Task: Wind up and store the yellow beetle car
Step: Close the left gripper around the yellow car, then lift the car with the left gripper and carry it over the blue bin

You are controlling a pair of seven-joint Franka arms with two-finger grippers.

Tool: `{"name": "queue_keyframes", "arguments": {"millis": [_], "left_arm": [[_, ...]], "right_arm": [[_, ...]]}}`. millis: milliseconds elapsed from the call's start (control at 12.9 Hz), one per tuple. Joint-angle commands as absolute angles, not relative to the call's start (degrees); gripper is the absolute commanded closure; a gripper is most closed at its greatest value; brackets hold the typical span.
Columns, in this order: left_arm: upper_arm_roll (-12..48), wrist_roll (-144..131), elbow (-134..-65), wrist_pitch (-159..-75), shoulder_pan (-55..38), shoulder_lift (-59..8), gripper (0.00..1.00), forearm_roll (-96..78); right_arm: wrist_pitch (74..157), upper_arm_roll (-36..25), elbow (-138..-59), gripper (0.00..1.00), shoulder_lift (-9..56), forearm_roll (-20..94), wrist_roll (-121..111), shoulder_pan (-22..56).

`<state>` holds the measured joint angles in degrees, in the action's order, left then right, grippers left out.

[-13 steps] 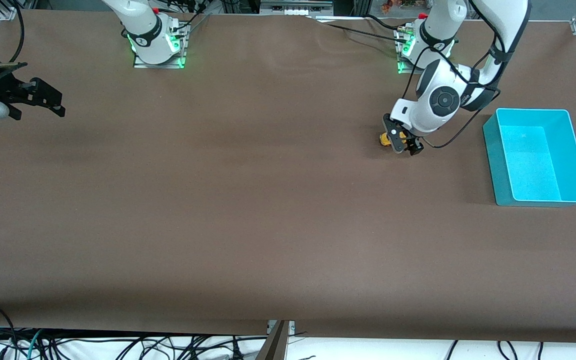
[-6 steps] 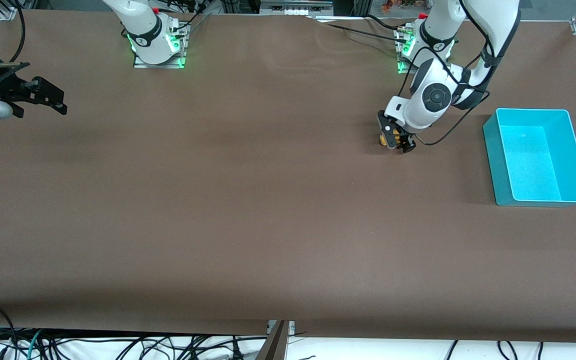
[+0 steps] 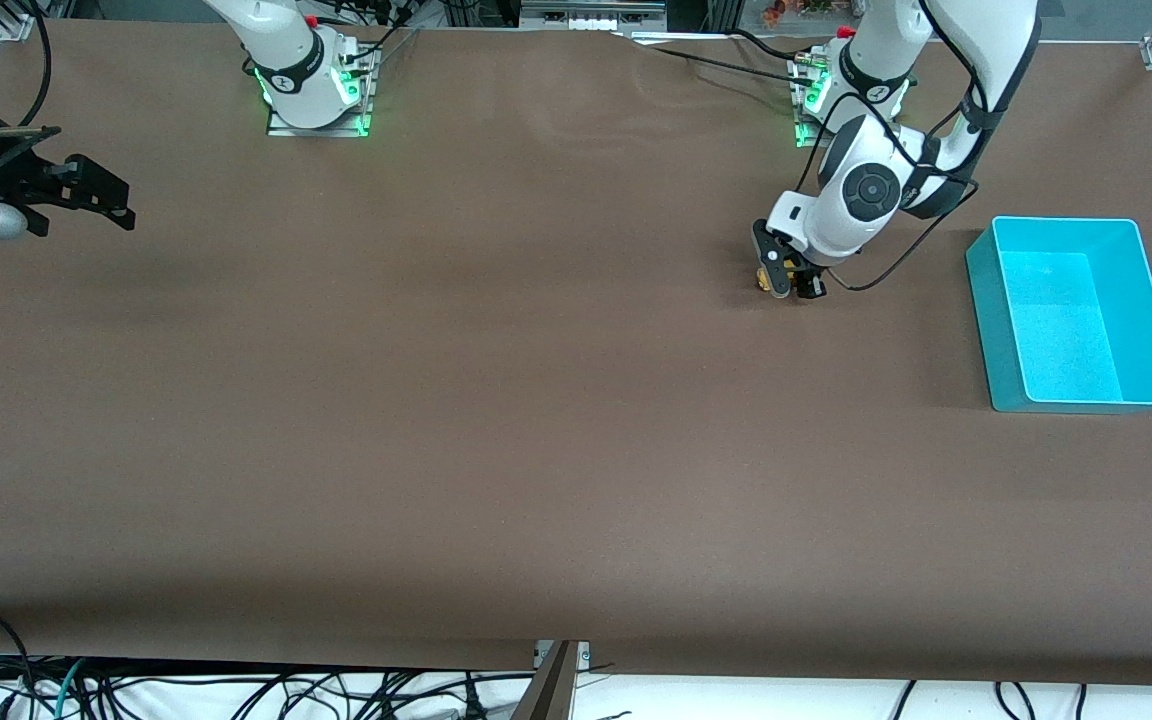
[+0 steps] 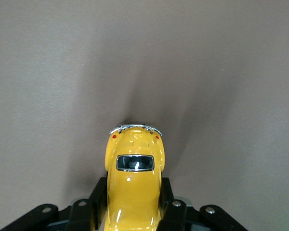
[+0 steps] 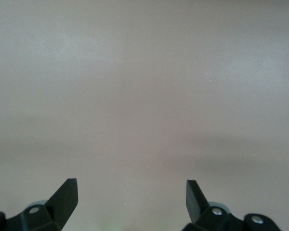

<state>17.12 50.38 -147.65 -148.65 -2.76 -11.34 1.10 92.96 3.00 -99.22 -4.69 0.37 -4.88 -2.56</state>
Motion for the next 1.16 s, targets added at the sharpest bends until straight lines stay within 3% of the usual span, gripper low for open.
{"name": "queue_keyframes", "arguments": {"millis": [0, 232, 465, 697, 1085], "left_arm": [[17.1, 51.8, -141.9, -136.2, -1.0, -7.3, 0.91, 0.9], [16.7, 52.4, -131.3, -120.1, 1.0, -7.4, 0.88, 0.9], [16.4, 59.8, -118.9, -105.1, 8.9, -10.1, 0.88, 1.1], [16.5, 70.7, -111.8, -100.3, 15.3, -13.2, 0.88, 8.6], [16.5, 83.3, -111.4, -100.0, 27.1, -15.2, 0.9, 16.9]], "right_arm": [[91.6, 2.6, -97.7, 0.01, -4.1, -0.1, -4.2, -1.9], [91.6, 2.6, -97.7, 0.01, -4.1, -0.1, -4.2, -1.9], [91.6, 2.7, -97.8, 0.01, -4.1, -0.1, -4.2, -1.8], [91.7, 2.7, -97.8, 0.01, -4.1, -0.1, -4.2, -1.8], [91.6, 2.7, -98.0, 0.01, -4.1, -0.1, -4.3, -1.8]]}}
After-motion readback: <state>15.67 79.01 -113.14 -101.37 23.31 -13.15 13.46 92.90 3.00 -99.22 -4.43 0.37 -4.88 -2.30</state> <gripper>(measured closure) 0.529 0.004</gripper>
